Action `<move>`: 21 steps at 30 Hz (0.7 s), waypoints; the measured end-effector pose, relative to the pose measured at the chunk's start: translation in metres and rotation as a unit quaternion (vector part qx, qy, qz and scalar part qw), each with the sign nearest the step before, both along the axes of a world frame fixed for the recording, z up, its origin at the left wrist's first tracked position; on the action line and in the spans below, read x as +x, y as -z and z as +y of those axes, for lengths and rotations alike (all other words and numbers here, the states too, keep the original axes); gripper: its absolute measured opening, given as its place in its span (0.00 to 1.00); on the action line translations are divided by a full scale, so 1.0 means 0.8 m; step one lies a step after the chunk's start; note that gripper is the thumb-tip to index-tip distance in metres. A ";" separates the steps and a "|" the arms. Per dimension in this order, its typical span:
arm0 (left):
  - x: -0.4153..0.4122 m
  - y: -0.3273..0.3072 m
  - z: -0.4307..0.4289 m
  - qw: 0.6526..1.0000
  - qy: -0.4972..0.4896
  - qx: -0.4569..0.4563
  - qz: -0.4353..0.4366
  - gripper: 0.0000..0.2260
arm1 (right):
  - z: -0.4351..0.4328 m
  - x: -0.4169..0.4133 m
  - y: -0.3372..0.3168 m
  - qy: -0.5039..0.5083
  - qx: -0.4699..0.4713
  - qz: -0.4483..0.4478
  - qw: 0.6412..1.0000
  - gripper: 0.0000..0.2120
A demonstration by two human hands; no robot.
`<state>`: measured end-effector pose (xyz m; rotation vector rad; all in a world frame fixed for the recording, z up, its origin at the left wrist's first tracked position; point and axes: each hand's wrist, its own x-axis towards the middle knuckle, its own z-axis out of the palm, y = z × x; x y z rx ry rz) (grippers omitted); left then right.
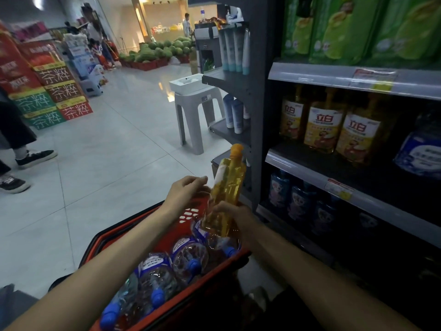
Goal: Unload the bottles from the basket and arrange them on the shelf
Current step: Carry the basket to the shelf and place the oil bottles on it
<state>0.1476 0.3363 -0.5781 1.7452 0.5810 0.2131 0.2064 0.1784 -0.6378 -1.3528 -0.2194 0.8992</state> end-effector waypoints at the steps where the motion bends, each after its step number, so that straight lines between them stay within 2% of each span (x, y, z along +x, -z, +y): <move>1: 0.004 0.002 0.002 1.000 0.018 -0.011 0.016 0.18 | -0.007 0.003 -0.002 -0.024 0.022 0.007 0.999 0.22; 3: 0.009 0.006 -0.002 0.993 0.070 -0.073 0.068 0.27 | -0.023 0.009 -0.009 -0.070 0.079 0.025 0.994 0.23; 5: 0.014 0.009 -0.007 0.971 0.119 -0.183 0.099 0.35 | -0.042 0.017 -0.014 -0.128 0.120 0.047 0.983 0.26; 7: 0.018 0.013 -0.013 0.945 0.157 -0.271 0.090 0.38 | -0.058 0.024 -0.020 -0.172 0.134 0.066 0.974 0.30; 9: 0.021 0.017 -0.021 0.936 0.162 -0.305 0.072 0.40 | -0.069 0.029 -0.023 -0.175 0.132 0.085 0.972 0.34; 11: 0.025 0.026 -0.029 0.936 0.149 -0.313 0.051 0.39 | -0.077 0.032 -0.027 -0.171 0.143 0.098 0.970 0.37; 13: 0.030 0.030 -0.035 0.944 0.126 -0.303 0.028 0.34 | -0.081 0.032 -0.033 -0.171 0.141 0.080 0.972 0.35; 15: 0.034 0.030 -0.041 0.959 0.117 -0.257 0.016 0.32 | -0.083 0.031 -0.037 -0.153 0.103 0.022 0.983 0.31; 18: 0.039 0.021 -0.050 0.976 0.123 -0.178 -0.013 0.26 | -0.083 0.034 -0.038 -0.098 0.030 -0.116 0.988 0.25; 21: 0.048 0.017 -0.057 0.981 0.131 -0.139 -0.043 0.29 | -0.087 0.044 -0.038 -0.034 -0.042 -0.182 0.982 0.19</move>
